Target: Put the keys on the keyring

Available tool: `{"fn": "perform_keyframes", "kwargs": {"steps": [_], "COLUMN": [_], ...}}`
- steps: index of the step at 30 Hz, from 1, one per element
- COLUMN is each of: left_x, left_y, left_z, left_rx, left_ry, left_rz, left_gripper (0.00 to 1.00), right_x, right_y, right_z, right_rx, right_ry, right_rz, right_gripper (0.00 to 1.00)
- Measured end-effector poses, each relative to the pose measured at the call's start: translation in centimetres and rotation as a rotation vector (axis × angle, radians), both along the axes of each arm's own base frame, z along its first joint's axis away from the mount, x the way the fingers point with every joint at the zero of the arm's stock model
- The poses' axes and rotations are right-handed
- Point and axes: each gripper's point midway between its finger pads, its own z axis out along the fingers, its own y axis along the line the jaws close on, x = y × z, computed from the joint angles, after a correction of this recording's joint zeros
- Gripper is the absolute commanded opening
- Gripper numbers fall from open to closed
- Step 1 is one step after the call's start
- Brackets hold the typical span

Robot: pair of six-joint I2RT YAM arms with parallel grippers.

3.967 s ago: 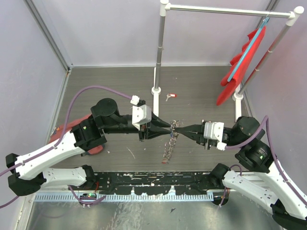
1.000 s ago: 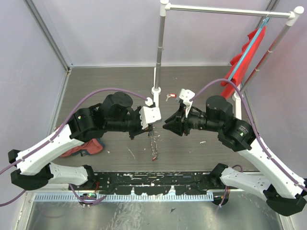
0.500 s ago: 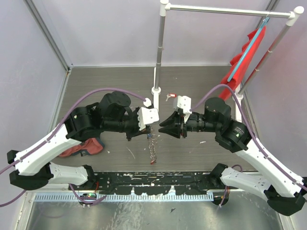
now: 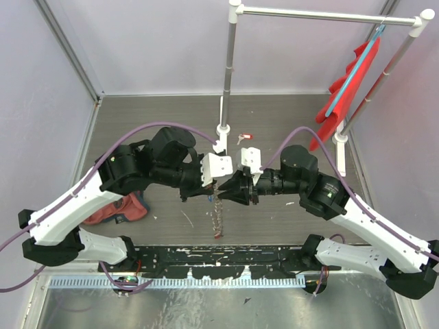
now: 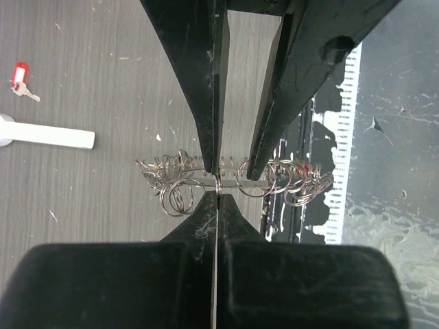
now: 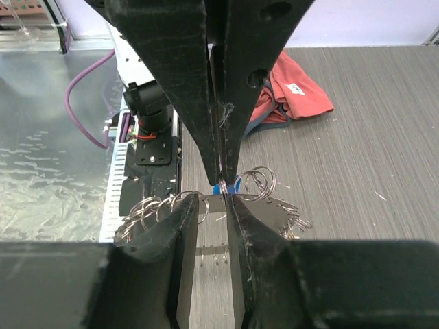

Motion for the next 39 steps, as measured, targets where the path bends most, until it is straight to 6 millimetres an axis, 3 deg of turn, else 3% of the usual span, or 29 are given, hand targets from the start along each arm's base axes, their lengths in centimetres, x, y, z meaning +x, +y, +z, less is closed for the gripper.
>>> {"fn": "perform_keyframes", "kwargs": {"steps": [19, 39], "left_x": [-0.3, -0.5], "left_y": [0.2, 0.5], "left_z": [-0.7, -0.3], "left_rx": [0.042, 0.029], "left_ry": [0.021, 0.016], "left_rz": [-0.017, -0.020], "left_gripper": [0.00, 0.00], "right_x": [0.4, 0.2], "right_y": [0.6, 1.4], "right_z": [-0.4, 0.0], "right_rx": [-0.008, 0.010], "right_ry": [-0.012, -0.021], "right_rz": [-0.021, 0.002], "right_gripper": [0.31, 0.25]}}
